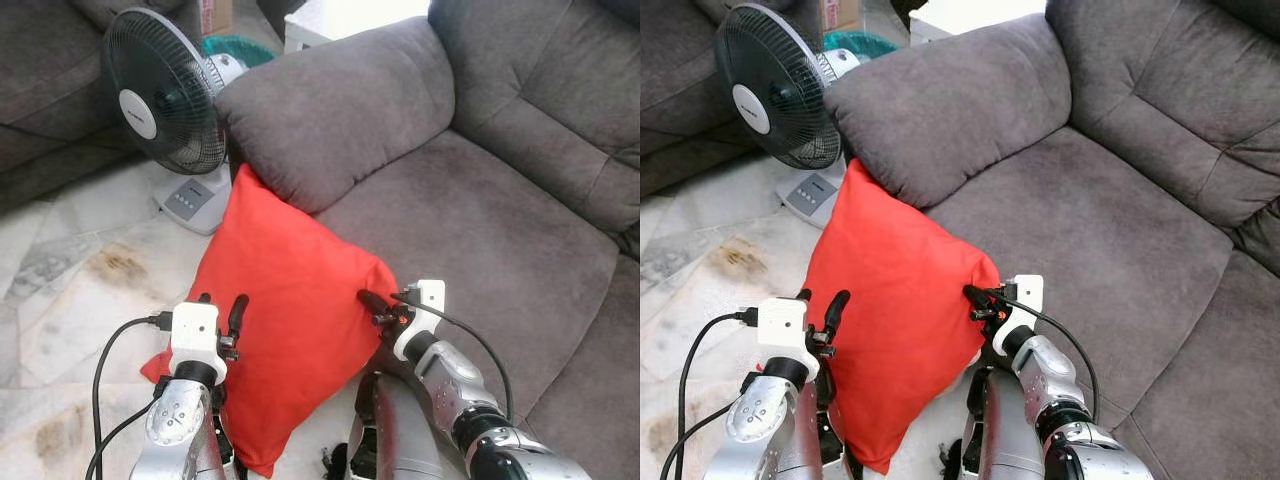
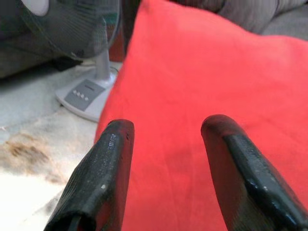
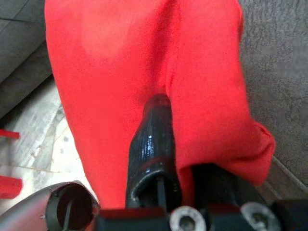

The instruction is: Move the pillow to the sofa from floor

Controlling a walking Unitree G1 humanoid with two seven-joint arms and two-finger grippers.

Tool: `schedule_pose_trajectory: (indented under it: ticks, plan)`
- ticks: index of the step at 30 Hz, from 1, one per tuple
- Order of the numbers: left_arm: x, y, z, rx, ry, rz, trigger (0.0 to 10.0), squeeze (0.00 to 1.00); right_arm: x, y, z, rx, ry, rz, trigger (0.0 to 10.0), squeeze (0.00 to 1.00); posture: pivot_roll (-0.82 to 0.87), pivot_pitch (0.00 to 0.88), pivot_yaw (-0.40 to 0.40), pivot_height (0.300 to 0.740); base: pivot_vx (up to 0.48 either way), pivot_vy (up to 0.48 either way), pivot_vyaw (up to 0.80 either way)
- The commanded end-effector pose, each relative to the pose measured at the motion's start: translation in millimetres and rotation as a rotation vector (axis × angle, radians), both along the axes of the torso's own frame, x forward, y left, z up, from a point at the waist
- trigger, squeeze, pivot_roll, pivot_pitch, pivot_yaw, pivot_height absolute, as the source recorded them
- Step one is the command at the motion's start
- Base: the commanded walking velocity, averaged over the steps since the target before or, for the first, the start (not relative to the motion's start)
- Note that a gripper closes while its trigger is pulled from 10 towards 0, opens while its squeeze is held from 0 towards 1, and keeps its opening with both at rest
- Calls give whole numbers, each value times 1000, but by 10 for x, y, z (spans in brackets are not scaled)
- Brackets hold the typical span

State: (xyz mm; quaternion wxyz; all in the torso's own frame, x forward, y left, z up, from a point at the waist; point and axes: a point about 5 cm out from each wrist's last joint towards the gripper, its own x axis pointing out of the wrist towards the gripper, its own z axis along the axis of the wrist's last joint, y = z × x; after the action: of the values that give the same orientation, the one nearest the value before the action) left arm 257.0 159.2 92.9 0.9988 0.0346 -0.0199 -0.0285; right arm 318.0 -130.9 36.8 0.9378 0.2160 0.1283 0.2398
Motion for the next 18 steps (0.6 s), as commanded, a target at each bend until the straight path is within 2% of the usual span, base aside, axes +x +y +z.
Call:
schedule_pose_trajectory:
  ticks: [1,2,3,4,10,12,18]
  plan:
    - [-4,-23,-57,-15,19,-15,10000,0,-29,-84,-29,-73,-12,-17,0,0,192,119,-174,545,0,0,0]
    - [-4,-23,-57,-15,19,-15,10000,0,-29,-84,-29,-73,-12,-17,0,0,192,119,-174,545,0,0,0]
    - [4,-22,-60,-14,19,-16,10000,0,-36,-86,-38,-116,-19,-15,0,0,189,116,-172,545,0,0,0]
    - [18,-21,-65,-12,20,-18,10000,0,-35,-100,-38,-142,-27,-29,10000,0,181,101,-161,545,0,0,0]
    - [77,-24,-91,-1,26,-32,10000,0,-26,-282,-2,-201,-66,-173,10000,0,166,60,-138,545,0,0,0]
    - [110,-14,-94,4,24,-35,10000,0,-39,-372,47,-210,-114,-235,10000,0,153,25,-119,545,0,0,0]
    - [159,13,-103,12,22,-35,10000,0,-66,-452,137,-227,-186,-313,10000,0,119,0,-89,545,0,0,0]
